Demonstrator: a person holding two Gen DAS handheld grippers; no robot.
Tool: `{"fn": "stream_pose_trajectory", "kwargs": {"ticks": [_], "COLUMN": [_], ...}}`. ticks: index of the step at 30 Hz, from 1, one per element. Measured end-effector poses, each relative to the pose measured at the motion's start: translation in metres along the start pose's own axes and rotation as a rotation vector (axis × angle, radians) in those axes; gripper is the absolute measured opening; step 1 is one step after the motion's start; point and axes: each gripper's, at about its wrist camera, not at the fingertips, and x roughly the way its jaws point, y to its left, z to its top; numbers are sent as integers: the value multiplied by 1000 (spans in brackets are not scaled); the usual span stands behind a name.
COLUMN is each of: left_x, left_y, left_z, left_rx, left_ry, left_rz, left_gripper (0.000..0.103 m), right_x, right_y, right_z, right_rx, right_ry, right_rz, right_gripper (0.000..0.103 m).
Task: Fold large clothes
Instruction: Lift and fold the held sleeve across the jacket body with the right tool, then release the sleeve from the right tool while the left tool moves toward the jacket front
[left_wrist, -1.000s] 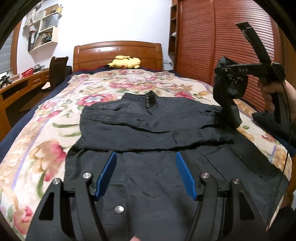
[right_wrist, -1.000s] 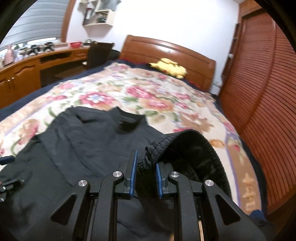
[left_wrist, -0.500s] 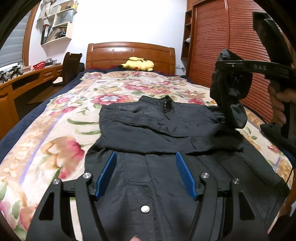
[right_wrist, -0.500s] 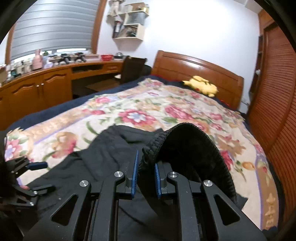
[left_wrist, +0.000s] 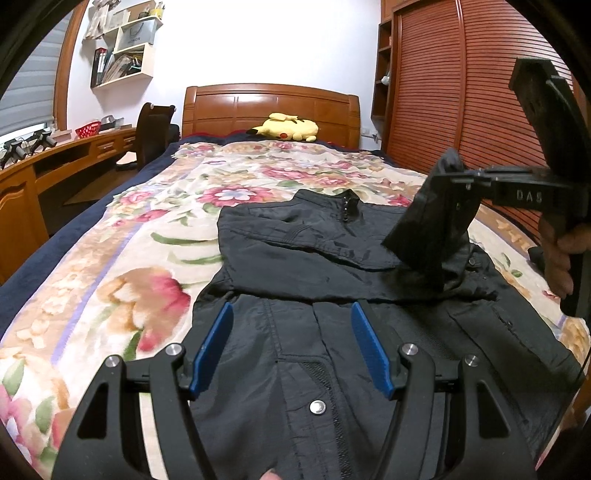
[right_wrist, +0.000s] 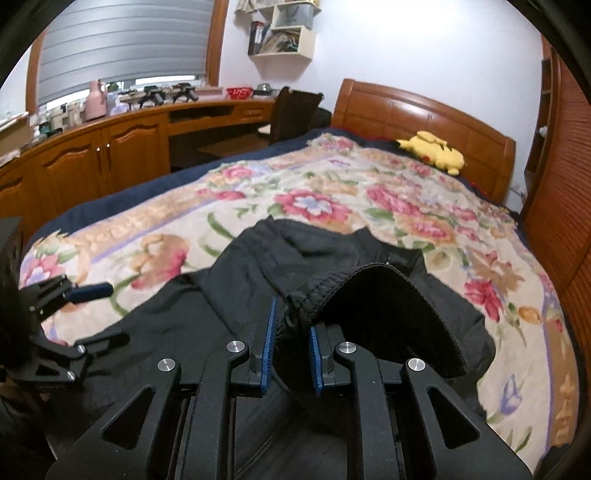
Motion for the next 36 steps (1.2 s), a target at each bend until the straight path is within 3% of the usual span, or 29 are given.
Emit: {"fn": "stream_pose_trajectory", "kwargs": {"ticks": [3, 5, 7, 8, 13, 24, 36], "left_x": [0, -1, 0, -1, 0, -2, 9], "left_y": [1, 1, 0, 0, -2, -19, -56], "left_z": [0, 0, 0, -1, -2, -7, -16], "left_rx": [-2, -2, 2, 4, 14, 57, 125], "left_ry": [-1, 0, 1, 0, 1, 3, 44], "left_rz": [1, 2, 2, 2, 2, -22, -57], "left_gripper": [66, 66, 66, 66, 66, 66, 66], "right_x": [0, -2, -5, -6, -15, -14, -12], "right_y": [0, 5, 9, 9, 4, -21, -30], "right_z": [-5, -7, -9, -10, -23, -98, -135], "right_rx": [31, 38, 47, 49, 73, 178, 200], "right_ry": [1, -3, -11, -14, -19, 51, 59], "right_rz": [28, 15, 19, 22, -25, -150, -157], "right_gripper": [18, 32, 56, 58, 61, 61, 61]}}
